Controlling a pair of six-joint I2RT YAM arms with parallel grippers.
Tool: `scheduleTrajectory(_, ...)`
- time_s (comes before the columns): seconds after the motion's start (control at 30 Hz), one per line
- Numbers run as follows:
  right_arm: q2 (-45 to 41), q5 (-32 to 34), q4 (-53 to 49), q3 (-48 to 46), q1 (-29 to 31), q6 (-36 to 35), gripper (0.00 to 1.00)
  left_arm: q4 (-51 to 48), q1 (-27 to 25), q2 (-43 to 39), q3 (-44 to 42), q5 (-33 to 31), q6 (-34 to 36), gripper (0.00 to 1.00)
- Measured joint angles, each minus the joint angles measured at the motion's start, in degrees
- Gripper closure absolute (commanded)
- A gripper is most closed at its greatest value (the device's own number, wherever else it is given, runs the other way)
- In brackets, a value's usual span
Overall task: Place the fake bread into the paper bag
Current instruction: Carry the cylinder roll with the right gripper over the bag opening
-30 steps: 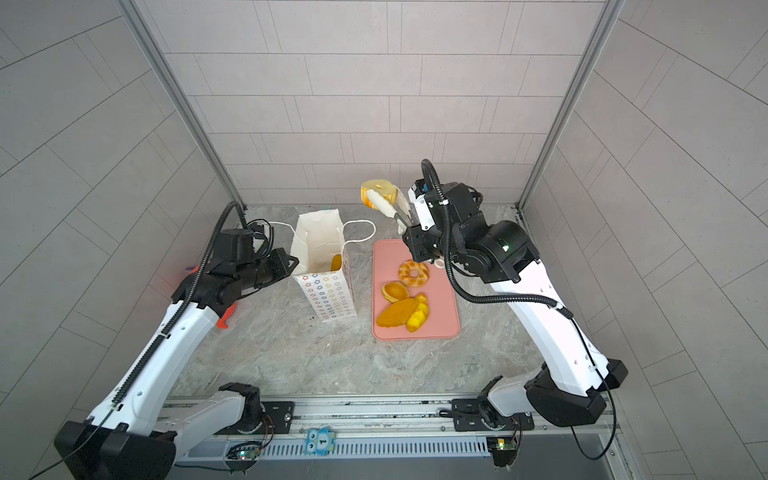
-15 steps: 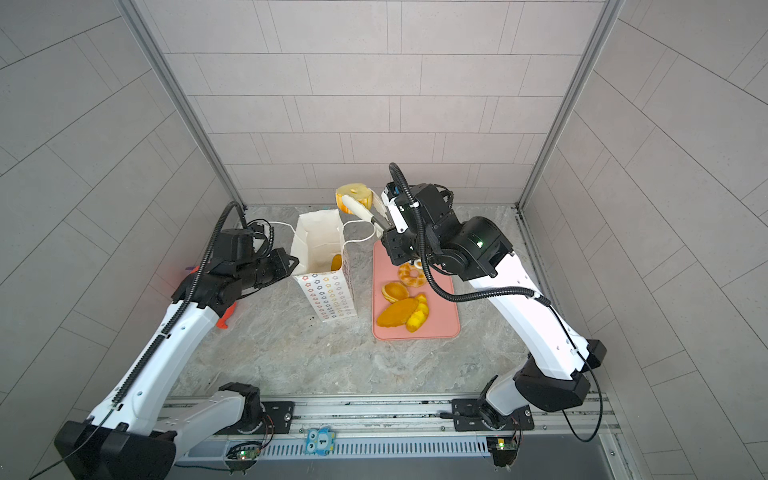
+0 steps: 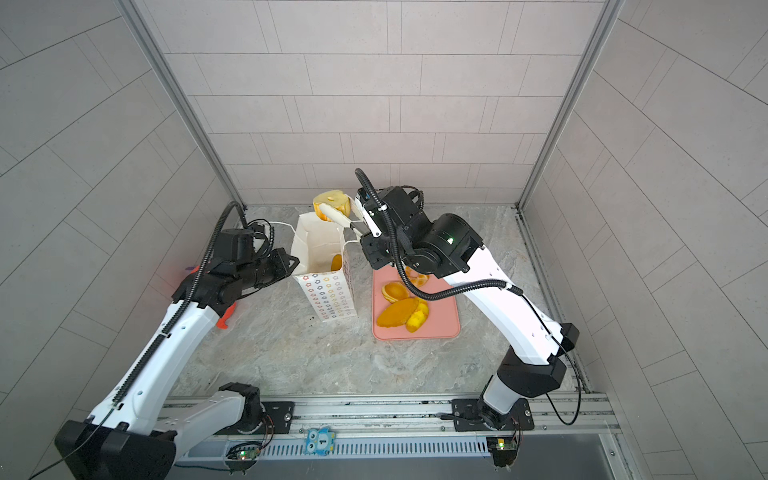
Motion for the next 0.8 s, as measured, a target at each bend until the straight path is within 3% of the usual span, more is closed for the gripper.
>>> scheduleTrajectory(0.8, 8.44, 0.7, -1.42, 3.78, 2.23, -1.11, 0.63, 0.33, 0.0, 0.04, 0.0, 0.17, -0.33, 0.9)
